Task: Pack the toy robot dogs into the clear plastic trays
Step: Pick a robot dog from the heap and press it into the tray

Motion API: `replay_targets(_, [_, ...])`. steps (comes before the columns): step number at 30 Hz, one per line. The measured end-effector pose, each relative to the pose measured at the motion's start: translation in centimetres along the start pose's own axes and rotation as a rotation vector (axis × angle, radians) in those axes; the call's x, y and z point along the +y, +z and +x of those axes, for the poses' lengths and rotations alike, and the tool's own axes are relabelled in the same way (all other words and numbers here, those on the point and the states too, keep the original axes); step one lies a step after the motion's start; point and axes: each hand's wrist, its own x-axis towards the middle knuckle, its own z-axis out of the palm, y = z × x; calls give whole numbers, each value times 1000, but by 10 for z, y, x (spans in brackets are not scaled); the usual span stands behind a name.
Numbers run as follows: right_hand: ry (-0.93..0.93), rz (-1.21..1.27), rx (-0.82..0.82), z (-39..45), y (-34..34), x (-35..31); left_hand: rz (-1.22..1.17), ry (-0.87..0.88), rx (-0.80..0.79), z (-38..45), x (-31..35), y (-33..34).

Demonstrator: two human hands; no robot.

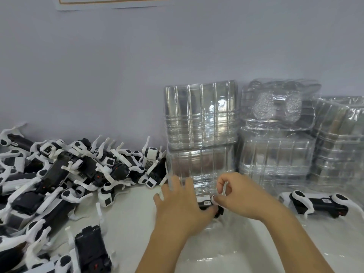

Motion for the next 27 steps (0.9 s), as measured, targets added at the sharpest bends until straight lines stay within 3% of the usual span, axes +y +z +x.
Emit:
replay_targets(2, [1,-3,9,1,1,1,-13,-34,-72,-1,4,4])
replay_targets(7, [10,0,33,1,4,2,-131,-77,-40,3,-1,2])
replay_targets(19, [33,61,57,3,5,5,-86,-90,-22,4,5,7])
replay_targets(24, [-1,100,46,3,3,7,-149,100,-11,8,-17,-3])
replay_targets(27, [-9,127,35,4,2,9,-288,192,-137,8,-37,-18])
